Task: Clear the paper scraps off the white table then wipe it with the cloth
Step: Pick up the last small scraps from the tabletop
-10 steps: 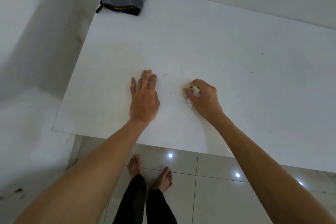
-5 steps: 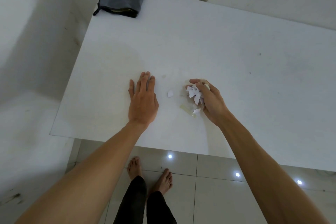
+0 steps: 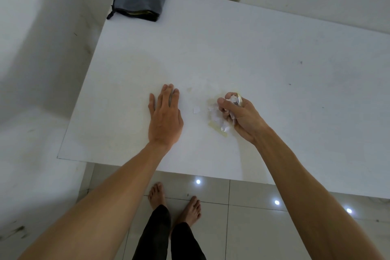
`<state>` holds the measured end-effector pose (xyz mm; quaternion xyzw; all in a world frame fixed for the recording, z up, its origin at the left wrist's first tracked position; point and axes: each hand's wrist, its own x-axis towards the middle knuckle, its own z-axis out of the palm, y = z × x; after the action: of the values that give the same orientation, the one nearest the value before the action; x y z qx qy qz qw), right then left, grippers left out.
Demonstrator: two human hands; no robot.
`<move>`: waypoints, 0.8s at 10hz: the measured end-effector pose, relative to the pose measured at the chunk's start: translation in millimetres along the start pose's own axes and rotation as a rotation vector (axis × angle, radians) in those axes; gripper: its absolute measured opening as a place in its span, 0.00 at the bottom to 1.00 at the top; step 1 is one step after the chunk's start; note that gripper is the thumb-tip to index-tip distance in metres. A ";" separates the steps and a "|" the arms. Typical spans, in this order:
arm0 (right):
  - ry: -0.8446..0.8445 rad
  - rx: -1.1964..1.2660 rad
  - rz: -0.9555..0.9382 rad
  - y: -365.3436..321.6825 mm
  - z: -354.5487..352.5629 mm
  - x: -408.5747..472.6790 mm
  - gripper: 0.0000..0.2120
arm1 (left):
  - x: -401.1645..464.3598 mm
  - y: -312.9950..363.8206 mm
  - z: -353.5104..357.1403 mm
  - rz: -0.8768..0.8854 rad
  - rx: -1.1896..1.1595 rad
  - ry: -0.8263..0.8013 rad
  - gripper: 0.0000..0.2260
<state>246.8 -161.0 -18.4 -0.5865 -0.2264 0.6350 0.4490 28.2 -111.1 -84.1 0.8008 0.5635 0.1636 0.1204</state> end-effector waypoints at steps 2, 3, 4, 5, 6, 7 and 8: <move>0.023 0.046 -0.011 -1.7 5.6 0.9 0.11 | 0.1 -0.2 -0.3 0.004 0.007 0.000 0.24; 0.048 -0.115 -0.012 -0.8 7.8 5.0 0.05 | 0.4 -0.2 -0.4 0.002 0.009 0.001 0.24; 0.038 -0.180 -0.005 -1.1 12.5 6.5 0.12 | 0.2 0.2 0.1 0.003 0.013 -0.002 0.24; 0.058 -0.169 0.038 -5.4 17.5 7.3 0.26 | 0.2 0.4 0.0 0.003 0.015 0.003 0.24; 0.099 -0.105 0.094 -7.0 20.8 10.4 0.30 | 0.5 -0.2 -0.2 0.003 0.021 0.000 0.24; 0.162 -0.246 0.034 -4.1 20.9 13.6 0.22 | 0.4 0.1 0.0 0.001 0.023 -0.002 0.24; 0.144 -0.381 -0.093 -1.5 20.7 15.1 0.15 | 0.7 0.5 0.1 0.000 0.021 -0.003 0.24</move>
<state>229.1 -142.8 -21.0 -0.6935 -0.3367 0.5158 0.3738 28.8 -110.7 -83.8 0.8021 0.5651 0.1566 0.1127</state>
